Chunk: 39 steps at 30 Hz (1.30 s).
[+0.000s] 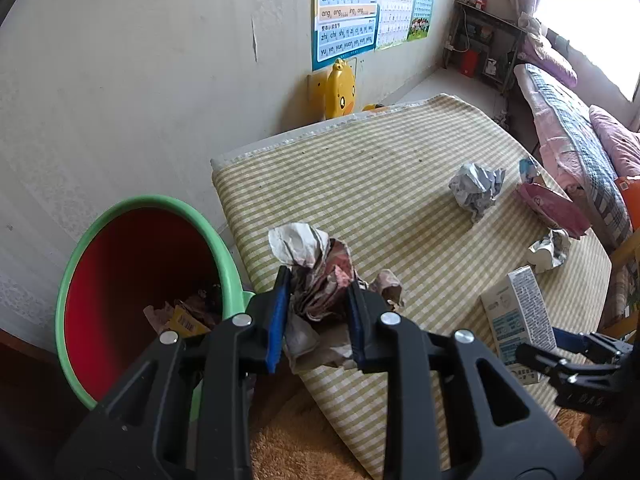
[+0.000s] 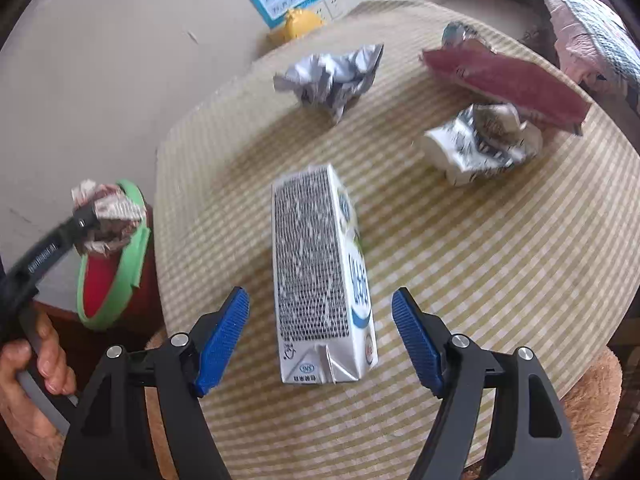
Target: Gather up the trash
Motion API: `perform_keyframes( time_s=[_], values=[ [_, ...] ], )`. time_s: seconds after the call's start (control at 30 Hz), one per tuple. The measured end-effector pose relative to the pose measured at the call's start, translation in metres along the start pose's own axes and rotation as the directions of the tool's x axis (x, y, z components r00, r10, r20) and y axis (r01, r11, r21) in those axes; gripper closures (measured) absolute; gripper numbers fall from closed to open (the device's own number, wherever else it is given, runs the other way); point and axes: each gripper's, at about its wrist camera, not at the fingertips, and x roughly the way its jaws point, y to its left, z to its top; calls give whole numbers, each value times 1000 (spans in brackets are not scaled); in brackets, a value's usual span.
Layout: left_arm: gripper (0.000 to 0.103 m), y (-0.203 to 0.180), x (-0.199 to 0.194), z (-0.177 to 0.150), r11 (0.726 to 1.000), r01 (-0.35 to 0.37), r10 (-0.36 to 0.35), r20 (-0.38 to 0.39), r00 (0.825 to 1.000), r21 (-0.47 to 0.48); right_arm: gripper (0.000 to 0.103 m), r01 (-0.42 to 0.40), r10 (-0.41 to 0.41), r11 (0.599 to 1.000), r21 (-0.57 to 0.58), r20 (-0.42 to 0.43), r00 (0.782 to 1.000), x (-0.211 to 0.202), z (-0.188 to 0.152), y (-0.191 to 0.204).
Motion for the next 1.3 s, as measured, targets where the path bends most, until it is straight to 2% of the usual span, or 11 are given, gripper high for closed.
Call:
perform_keyframes(
  time_s=[0.07, 0.1, 0.37, 0.47, 0.8, 1.03, 1.3],
  values=[
    [78, 0, 1, 0, 1000, -1, 1, -3, 1000, 3, 43, 2, -2, 1000, -3, -12, 1000, 3, -2, 0],
    [78, -1, 1, -1, 1000, -2, 2, -4, 1000, 4, 59, 0, 0, 1000, -6, -12, 1000, 3, -3, 0],
    [78, 0, 0, 0, 1000, -3, 3, -3, 1000, 3, 62, -21, 22, 1000, -21, 47, 999, -17, -2, 6],
    [78, -1, -3, 1, 1000, -3, 3, 5, 1000, 6, 68, -44, 45, 999, -25, 83, 995, -31, 2, 13],
    [78, 3, -14, 6, 1000, 4, -4, 35, 999, -5, 68, -104, 113, 993, -59, 165, 980, -64, 11, 39],
    [78, 14, -21, 10, 999, -6, 8, 56, 998, -34, 68, -126, 139, 989, -82, 192, 972, -77, 16, 53],
    [78, 24, -21, 8, 998, -20, 22, 51, 998, -53, 68, -140, 154, 986, -89, 177, 972, -71, 16, 58]
  ],
)
